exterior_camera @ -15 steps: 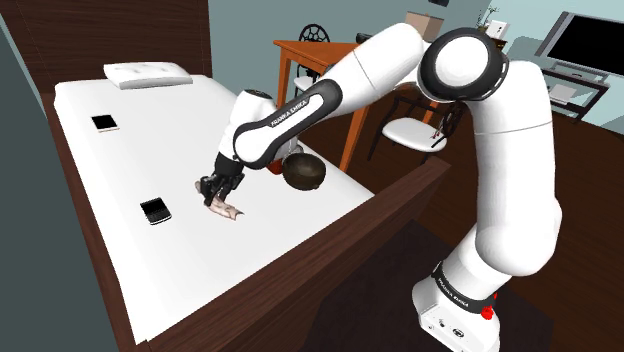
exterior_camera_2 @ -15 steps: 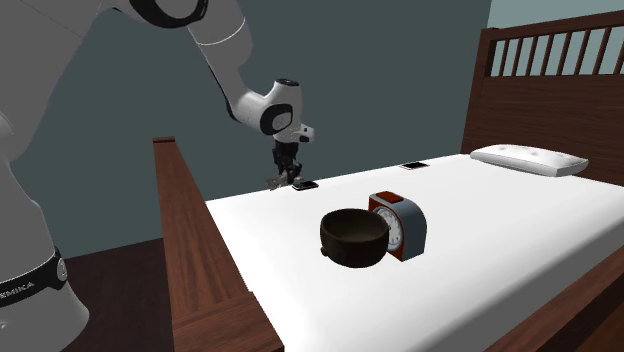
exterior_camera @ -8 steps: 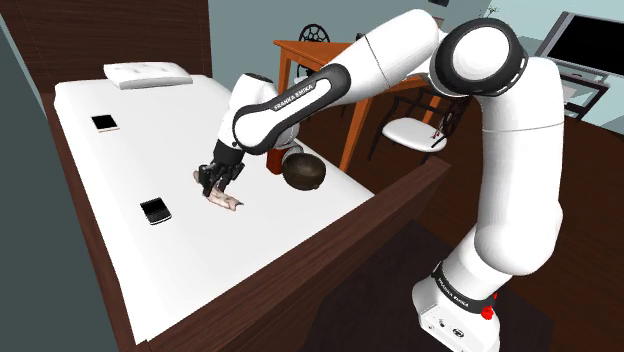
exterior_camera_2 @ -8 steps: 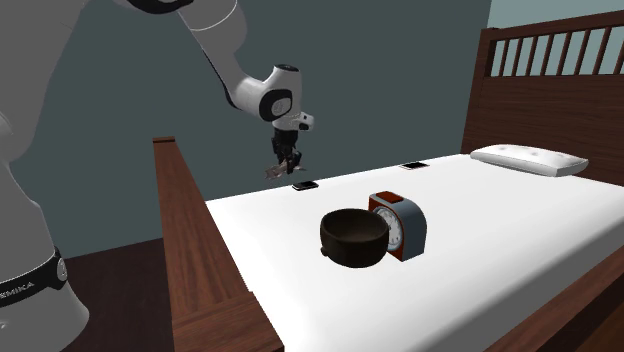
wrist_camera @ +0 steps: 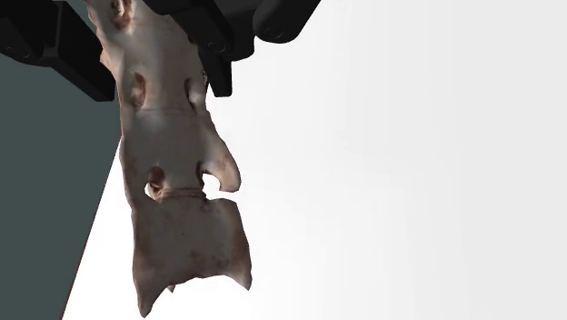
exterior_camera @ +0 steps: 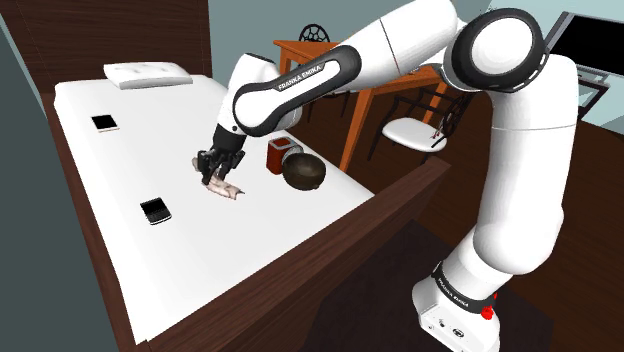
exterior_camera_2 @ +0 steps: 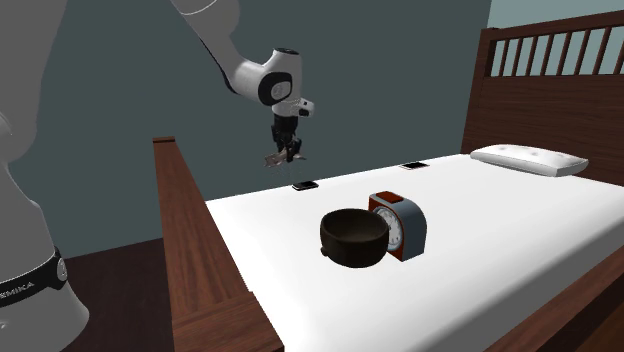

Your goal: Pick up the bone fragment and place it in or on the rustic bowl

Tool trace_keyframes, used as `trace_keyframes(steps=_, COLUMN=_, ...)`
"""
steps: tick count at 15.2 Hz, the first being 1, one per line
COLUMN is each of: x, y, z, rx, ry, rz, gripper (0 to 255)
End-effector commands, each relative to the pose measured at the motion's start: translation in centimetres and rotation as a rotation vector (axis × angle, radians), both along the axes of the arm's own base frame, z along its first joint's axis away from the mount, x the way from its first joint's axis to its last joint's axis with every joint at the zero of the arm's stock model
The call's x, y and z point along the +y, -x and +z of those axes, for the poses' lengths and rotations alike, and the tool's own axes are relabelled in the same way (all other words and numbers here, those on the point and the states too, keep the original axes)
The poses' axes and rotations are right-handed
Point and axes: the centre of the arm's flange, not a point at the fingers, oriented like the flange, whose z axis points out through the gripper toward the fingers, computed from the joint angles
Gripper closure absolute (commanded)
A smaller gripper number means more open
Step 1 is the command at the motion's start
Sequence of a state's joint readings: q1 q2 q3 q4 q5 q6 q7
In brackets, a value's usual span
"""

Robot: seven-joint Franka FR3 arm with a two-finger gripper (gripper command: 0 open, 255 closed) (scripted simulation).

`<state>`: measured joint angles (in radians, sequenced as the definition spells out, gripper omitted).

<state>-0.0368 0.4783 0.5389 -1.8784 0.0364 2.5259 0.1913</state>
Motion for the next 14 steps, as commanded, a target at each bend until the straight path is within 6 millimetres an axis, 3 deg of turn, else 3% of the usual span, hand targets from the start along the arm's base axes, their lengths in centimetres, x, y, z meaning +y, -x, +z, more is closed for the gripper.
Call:
trace_keyframes(steps=1, x=0.0, y=0.0, z=0.7, rx=0.0, ry=0.0, rz=0.0, gripper=255)
trace_keyframes(steps=14, x=-17.1, y=-1.6, z=0.9, rx=0.0, ry=0.0, rz=0.0, gripper=255)
